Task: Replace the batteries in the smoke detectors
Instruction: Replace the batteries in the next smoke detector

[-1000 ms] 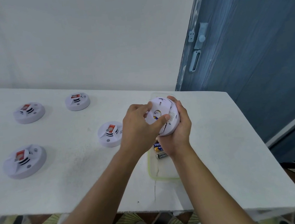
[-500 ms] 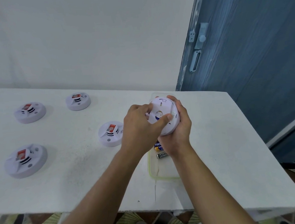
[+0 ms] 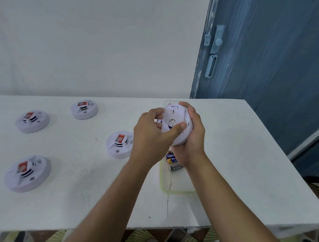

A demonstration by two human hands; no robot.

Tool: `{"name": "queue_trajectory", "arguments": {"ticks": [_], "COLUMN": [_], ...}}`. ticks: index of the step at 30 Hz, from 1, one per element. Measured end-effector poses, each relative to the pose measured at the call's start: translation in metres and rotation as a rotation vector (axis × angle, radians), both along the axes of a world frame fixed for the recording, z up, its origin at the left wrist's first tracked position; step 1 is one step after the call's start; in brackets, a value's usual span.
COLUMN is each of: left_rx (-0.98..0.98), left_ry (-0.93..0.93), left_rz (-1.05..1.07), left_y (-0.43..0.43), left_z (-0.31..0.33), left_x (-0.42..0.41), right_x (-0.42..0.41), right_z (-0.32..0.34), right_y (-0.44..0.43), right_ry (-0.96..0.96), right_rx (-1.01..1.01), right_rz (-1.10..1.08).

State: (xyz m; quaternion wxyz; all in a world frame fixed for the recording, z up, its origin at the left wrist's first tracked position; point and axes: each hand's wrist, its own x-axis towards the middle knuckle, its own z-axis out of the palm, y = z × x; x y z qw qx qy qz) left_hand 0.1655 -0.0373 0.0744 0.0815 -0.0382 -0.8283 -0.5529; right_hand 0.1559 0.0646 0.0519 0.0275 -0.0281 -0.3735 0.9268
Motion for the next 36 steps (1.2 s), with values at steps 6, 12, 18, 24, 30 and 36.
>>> {"name": "queue_trajectory", "arguments": {"ticks": [6, 12, 18, 24, 30, 36], "left_rx": [0.089, 0.067, 0.018, 0.120, 0.112, 0.132], "left_ry": [-0.078, -0.034, -0.030, -0.055, -0.027, 0.000], "left_rz": [0.052, 0.054, -0.035, -0.010, -0.031, -0.002], "left_y": [-0.002, 0.001, -0.002, -0.007, -0.007, -0.003], "left_z": [0.002, 0.001, 0.000, 0.002, 0.000, -0.003], "left_x": [-0.001, 0.001, -0.002, -0.006, -0.009, -0.008], "right_x": [0.001, -0.001, -0.001, -0.003, -0.004, -0.006], "right_z": [0.000, 0.002, 0.000, -0.004, 0.000, 0.000], "right_y": [-0.003, -0.007, -0.005, -0.005, -0.005, -0.006], "right_ry": [-0.003, -0.012, -0.013, 0.011, 0.021, 0.004], "right_rx": [0.000, -0.020, -0.058, -0.020, -0.084, -0.097], "right_rz": [-0.026, -0.056, -0.044, -0.073, -0.050, -0.051]}}
